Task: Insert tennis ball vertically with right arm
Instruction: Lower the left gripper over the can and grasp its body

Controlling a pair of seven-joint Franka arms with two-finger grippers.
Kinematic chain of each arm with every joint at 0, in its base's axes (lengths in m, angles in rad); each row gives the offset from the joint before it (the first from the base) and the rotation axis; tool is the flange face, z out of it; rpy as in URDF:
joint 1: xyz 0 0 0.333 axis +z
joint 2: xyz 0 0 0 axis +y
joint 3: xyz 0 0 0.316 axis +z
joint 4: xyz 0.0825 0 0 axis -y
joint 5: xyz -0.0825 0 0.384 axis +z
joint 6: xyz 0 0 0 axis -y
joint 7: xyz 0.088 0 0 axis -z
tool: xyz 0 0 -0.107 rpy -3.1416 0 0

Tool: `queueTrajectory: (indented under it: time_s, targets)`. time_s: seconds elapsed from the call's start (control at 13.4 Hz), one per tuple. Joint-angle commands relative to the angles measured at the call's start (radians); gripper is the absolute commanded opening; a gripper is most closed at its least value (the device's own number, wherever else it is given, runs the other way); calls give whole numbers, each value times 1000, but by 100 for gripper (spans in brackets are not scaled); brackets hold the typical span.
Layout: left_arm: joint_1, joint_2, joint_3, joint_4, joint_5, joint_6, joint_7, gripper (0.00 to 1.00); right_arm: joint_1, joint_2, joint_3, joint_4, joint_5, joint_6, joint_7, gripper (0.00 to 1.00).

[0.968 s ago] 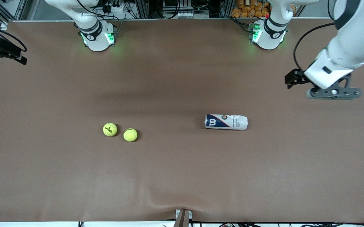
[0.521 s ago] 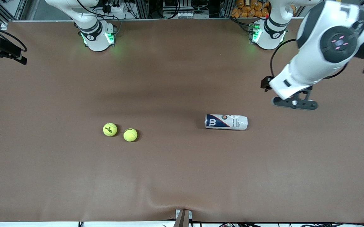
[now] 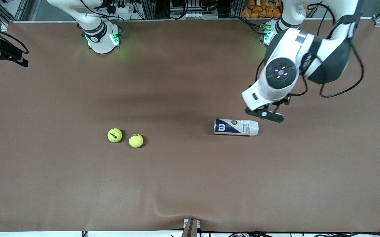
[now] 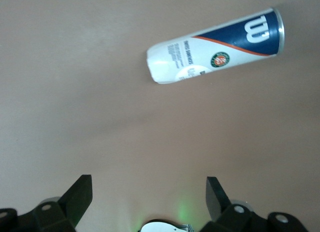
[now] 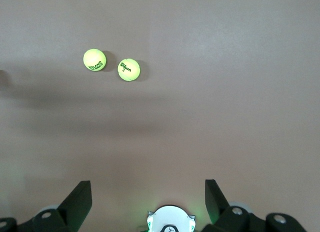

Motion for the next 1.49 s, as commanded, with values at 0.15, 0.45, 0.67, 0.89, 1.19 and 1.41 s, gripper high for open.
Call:
queueTrajectory:
  time_s: [0.15,0.45,0.67,0.89,1.19,1.41]
  targets:
    - [-65,104,1,12,72,60,58,100,-15,-17,10,-15,9,-4,-11,100]
    - [-103,163,1,14,137,123,167,100,-16,-17,10,-15,9,-4,-11,100]
    - [-147,207,1,16,172,152,200,100,-15,-17,10,-15,9,-4,-11,100]
    - [-192,256,1,16,245,166,236,100,-15,-17,10,-15,9,-4,-11,100]
    - [-192,276,1,14,278,204,390,100,-16,-17,10,-15,9,-4,-11,100]
    - [-189,291,3,14,302,225,488,100,-18,-17,10,-15,9,-6,-11,100]
